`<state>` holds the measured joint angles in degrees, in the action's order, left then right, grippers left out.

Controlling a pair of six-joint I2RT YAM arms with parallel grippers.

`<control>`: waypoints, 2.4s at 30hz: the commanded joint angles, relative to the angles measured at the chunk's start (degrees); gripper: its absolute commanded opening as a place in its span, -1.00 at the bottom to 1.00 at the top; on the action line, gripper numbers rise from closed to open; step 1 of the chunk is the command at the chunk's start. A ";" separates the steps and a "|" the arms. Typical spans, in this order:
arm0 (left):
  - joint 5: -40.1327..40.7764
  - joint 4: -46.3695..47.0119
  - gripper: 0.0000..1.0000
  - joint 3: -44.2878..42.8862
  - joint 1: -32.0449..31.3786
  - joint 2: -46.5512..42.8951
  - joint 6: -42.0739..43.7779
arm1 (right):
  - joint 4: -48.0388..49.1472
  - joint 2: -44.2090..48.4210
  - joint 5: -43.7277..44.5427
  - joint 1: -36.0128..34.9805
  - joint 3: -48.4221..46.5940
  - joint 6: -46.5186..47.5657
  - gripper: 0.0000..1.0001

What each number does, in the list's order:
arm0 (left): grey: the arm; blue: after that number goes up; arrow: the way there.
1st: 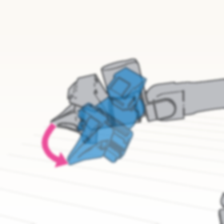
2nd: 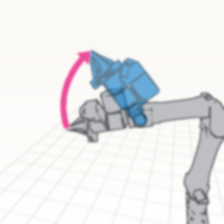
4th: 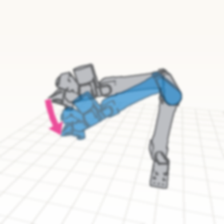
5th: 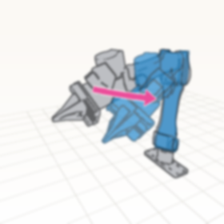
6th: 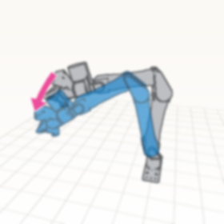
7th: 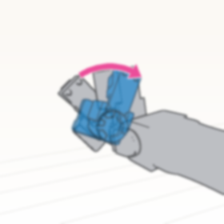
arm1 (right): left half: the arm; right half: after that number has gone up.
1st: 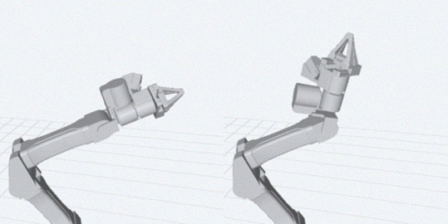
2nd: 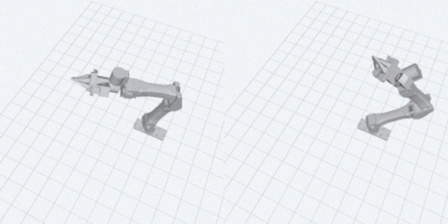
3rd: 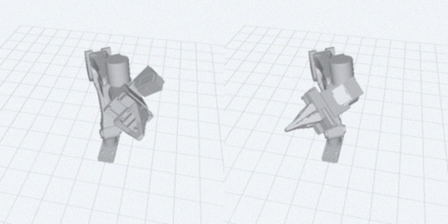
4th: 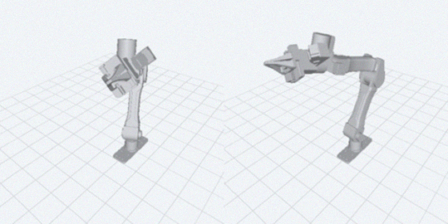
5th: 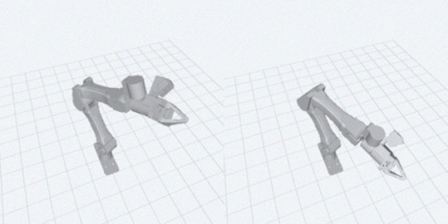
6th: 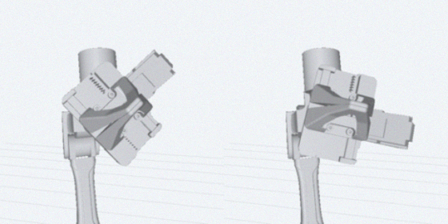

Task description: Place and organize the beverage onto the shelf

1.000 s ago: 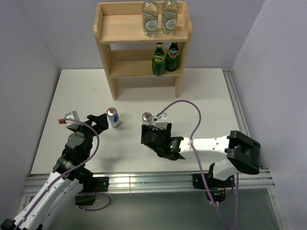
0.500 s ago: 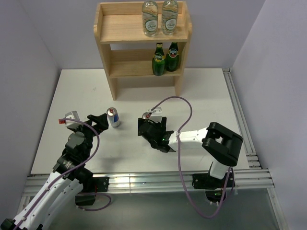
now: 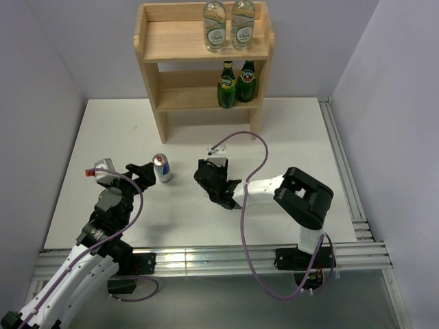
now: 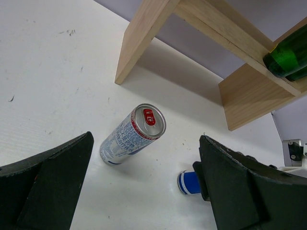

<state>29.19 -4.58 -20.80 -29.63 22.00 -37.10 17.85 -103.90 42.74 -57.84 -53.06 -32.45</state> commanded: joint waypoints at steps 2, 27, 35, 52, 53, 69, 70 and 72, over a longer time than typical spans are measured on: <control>-0.45 1.41 0.99 -0.12 -0.17 0.15 0.28 | 0.44 -0.17 0.41 0.36 -2.22 -1.04 -1.00; -0.54 0.62 0.99 -0.21 -0.17 -1.61 0.19 | -22.32 -10.78 1.12 6.95 -63.38 24.45 -1.00; -1.15 0.98 0.99 -0.21 -0.17 -1.61 0.19 | -24.79 -16.51 0.24 9.41 -71.39 25.33 -1.00; -1.33 0.80 0.99 -0.03 -0.17 -1.96 -0.08 | -23.56 -21.26 0.15 11.79 -76.05 25.68 -1.00; -1.33 0.80 0.99 -0.12 -0.17 -1.79 -0.08 | -23.39 -21.52 0.06 12.05 -76.58 25.85 -1.00; -1.42 1.76 0.99 0.14 -0.25 -0.47 -0.16 | -20.57 -24.95 -0.29 14.34 -78.69 25.06 -0.97; -1.42 1.77 0.99 0.14 -0.26 -0.47 -0.16 | -20.14 -25.12 -0.46 14.34 -78.60 25.15 -0.83; -1.42 1.85 0.99 0.14 -0.17 -0.20 -0.16 | -20.04 -25.39 -0.38 14.34 -78.69 25.15 -0.58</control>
<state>28.29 -4.54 -20.80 -29.63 21.30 -37.12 -7.84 -129.08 41.93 -44.16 -128.38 -7.57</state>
